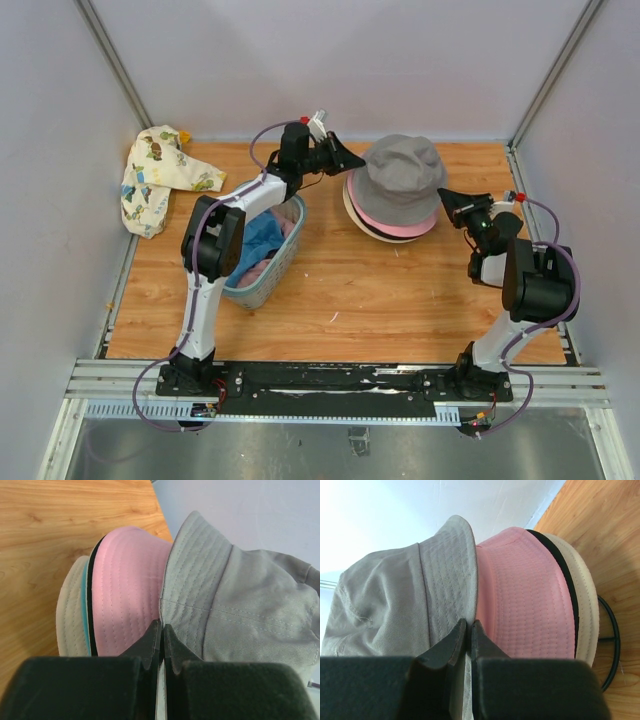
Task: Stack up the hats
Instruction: Stack the hat on the hat, then pick up the hat from the bin.
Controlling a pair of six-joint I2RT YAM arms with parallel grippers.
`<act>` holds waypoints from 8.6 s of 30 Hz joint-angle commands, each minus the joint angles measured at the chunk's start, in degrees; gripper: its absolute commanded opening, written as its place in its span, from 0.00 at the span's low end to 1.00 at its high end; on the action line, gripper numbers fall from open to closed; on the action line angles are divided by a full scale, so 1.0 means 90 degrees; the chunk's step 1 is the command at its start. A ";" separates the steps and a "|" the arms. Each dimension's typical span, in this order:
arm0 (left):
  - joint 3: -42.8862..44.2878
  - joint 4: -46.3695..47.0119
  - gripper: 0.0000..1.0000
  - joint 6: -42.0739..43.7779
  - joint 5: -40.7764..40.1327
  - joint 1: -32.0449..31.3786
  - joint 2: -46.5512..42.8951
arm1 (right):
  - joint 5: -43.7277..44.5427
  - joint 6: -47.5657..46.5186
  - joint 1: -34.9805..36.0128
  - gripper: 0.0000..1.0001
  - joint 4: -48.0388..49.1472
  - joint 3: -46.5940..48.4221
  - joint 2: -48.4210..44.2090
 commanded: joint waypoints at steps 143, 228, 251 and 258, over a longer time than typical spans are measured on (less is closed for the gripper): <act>0.1282 0.2183 0.54 -0.1649 0.0447 0.0104 0.1479 | 0.0543 -0.0905 0.0434 0.48 -0.1833 -0.0281 -0.1271; 0.0572 -0.2422 0.52 0.1300 -0.1347 -0.0209 0.0183 | 0.0233 -0.1424 -0.0217 0.41 -0.3226 0.0359 -0.1593; -0.1671 -0.2786 0.75 0.2648 -0.3801 -0.0104 -0.4376 | 0.0270 -0.2693 -0.0685 0.52 -0.5955 0.0108 -0.4438; -0.3461 -0.3347 0.75 0.2873 -0.4347 -0.0148 -0.6215 | 0.0191 -0.2869 -0.0610 0.52 -0.6326 0.0155 -0.4887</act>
